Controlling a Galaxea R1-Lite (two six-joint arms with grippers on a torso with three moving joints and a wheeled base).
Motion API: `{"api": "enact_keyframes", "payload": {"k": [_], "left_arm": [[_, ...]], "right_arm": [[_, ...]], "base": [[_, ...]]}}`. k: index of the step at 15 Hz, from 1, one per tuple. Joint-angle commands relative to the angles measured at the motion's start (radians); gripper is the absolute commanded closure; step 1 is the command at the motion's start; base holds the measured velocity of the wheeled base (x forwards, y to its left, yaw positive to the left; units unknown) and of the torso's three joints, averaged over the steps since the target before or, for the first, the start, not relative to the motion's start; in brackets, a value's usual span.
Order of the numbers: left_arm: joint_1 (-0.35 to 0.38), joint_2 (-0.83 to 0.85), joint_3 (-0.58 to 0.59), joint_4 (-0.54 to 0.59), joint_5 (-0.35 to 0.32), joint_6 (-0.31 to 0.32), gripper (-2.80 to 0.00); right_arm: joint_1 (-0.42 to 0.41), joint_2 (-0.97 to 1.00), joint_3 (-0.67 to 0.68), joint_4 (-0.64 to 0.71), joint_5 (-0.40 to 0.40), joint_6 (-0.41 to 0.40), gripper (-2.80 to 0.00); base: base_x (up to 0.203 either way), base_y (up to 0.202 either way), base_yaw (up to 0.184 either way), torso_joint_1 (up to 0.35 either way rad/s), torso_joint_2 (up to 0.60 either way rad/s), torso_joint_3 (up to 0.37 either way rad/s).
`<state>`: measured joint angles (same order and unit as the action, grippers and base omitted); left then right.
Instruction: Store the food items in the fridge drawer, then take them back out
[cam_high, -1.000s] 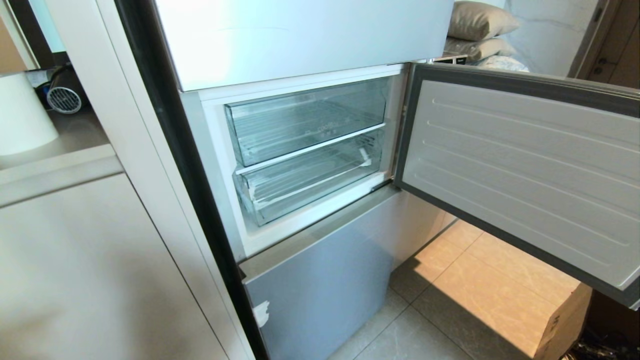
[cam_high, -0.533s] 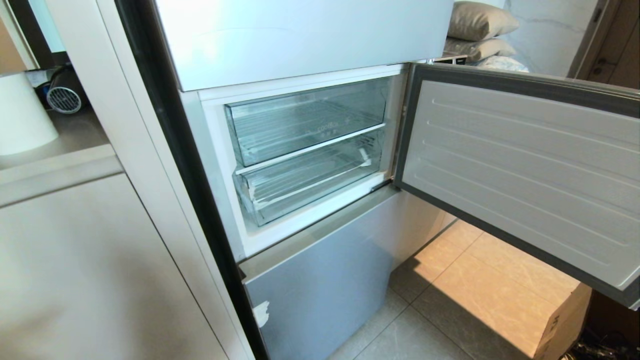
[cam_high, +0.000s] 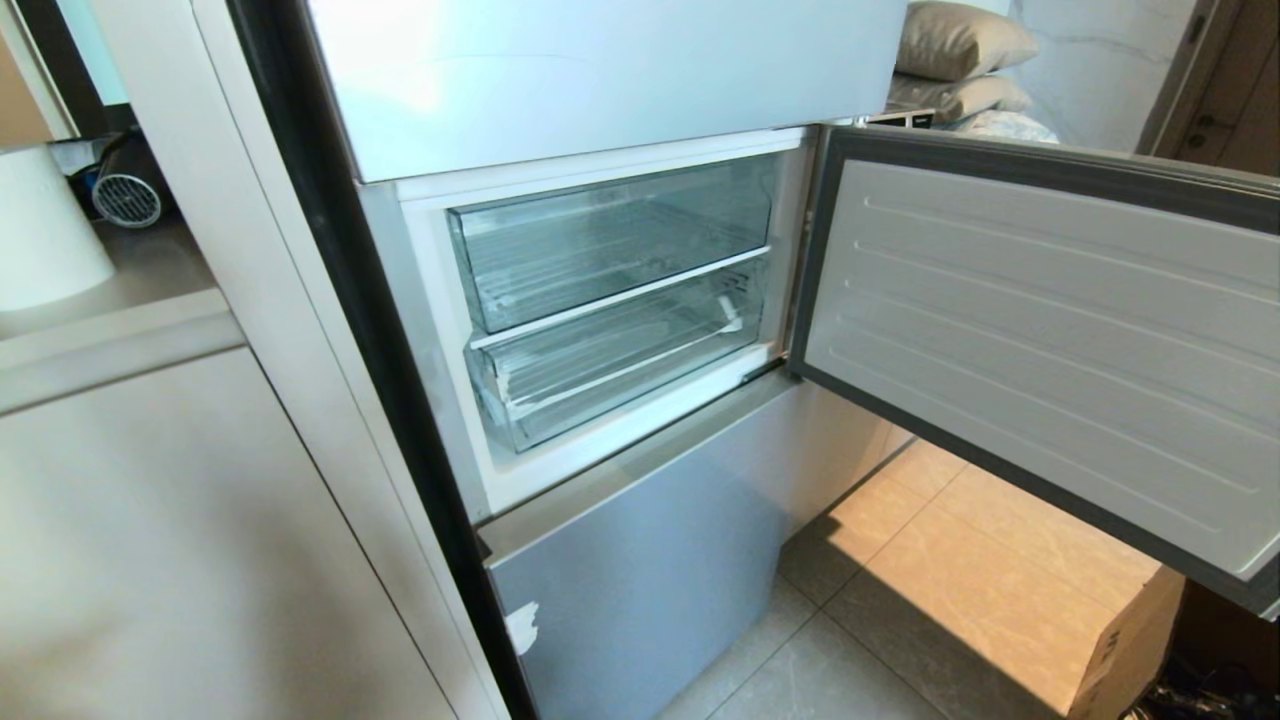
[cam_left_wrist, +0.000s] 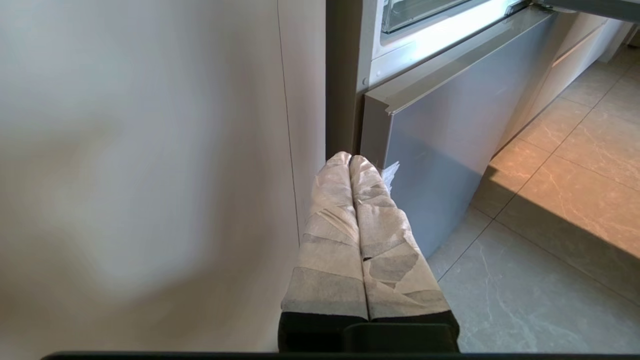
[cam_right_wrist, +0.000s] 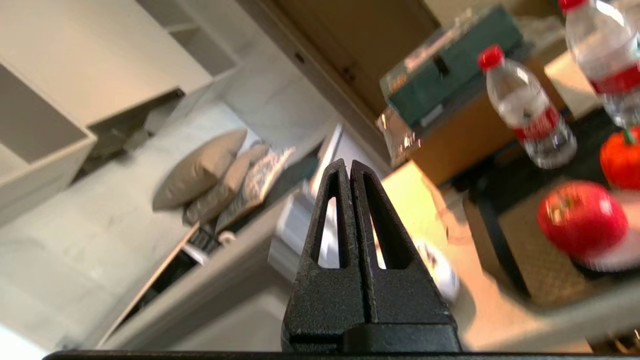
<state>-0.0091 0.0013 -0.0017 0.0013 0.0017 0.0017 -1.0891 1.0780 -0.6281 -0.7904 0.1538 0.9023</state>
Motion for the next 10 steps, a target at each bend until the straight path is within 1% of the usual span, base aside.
{"api": "enact_keyframes", "payload": {"k": [1,2,5,9,10], "left_arm": [[0.0,0.002,0.0,0.0,0.001,0.0,0.0],[0.0,0.002,0.0,0.0,0.0,0.0,0.0],[0.0,0.002,0.0,0.0,0.0,0.0,0.0],[0.0,0.002,0.0,0.0,0.0,0.0,0.0],[0.0,0.002,0.0,0.0,0.0,0.0,0.0]], "right_arm": [[-0.046,0.165,-0.052,-0.02,0.029,0.025,0.0],[-0.059,0.214,-0.083,-0.018,0.061,0.046,0.0],[-0.084,0.373,-0.178,0.056,0.23,0.135,0.0],[-0.088,0.516,-0.327,0.079,0.342,0.184,0.0],[-0.086,0.54,-0.354,0.08,0.429,0.214,0.0]], "base": [[0.0,0.0,0.0,0.0,0.0,0.0],[0.0,0.0,0.0,0.0,0.0,0.0],[0.0,0.0,0.0,0.0,0.0,0.0],[0.0,0.0,0.0,0.0,0.0,0.0],[0.0,0.0,0.0,0.0,0.0,0.0]]}}
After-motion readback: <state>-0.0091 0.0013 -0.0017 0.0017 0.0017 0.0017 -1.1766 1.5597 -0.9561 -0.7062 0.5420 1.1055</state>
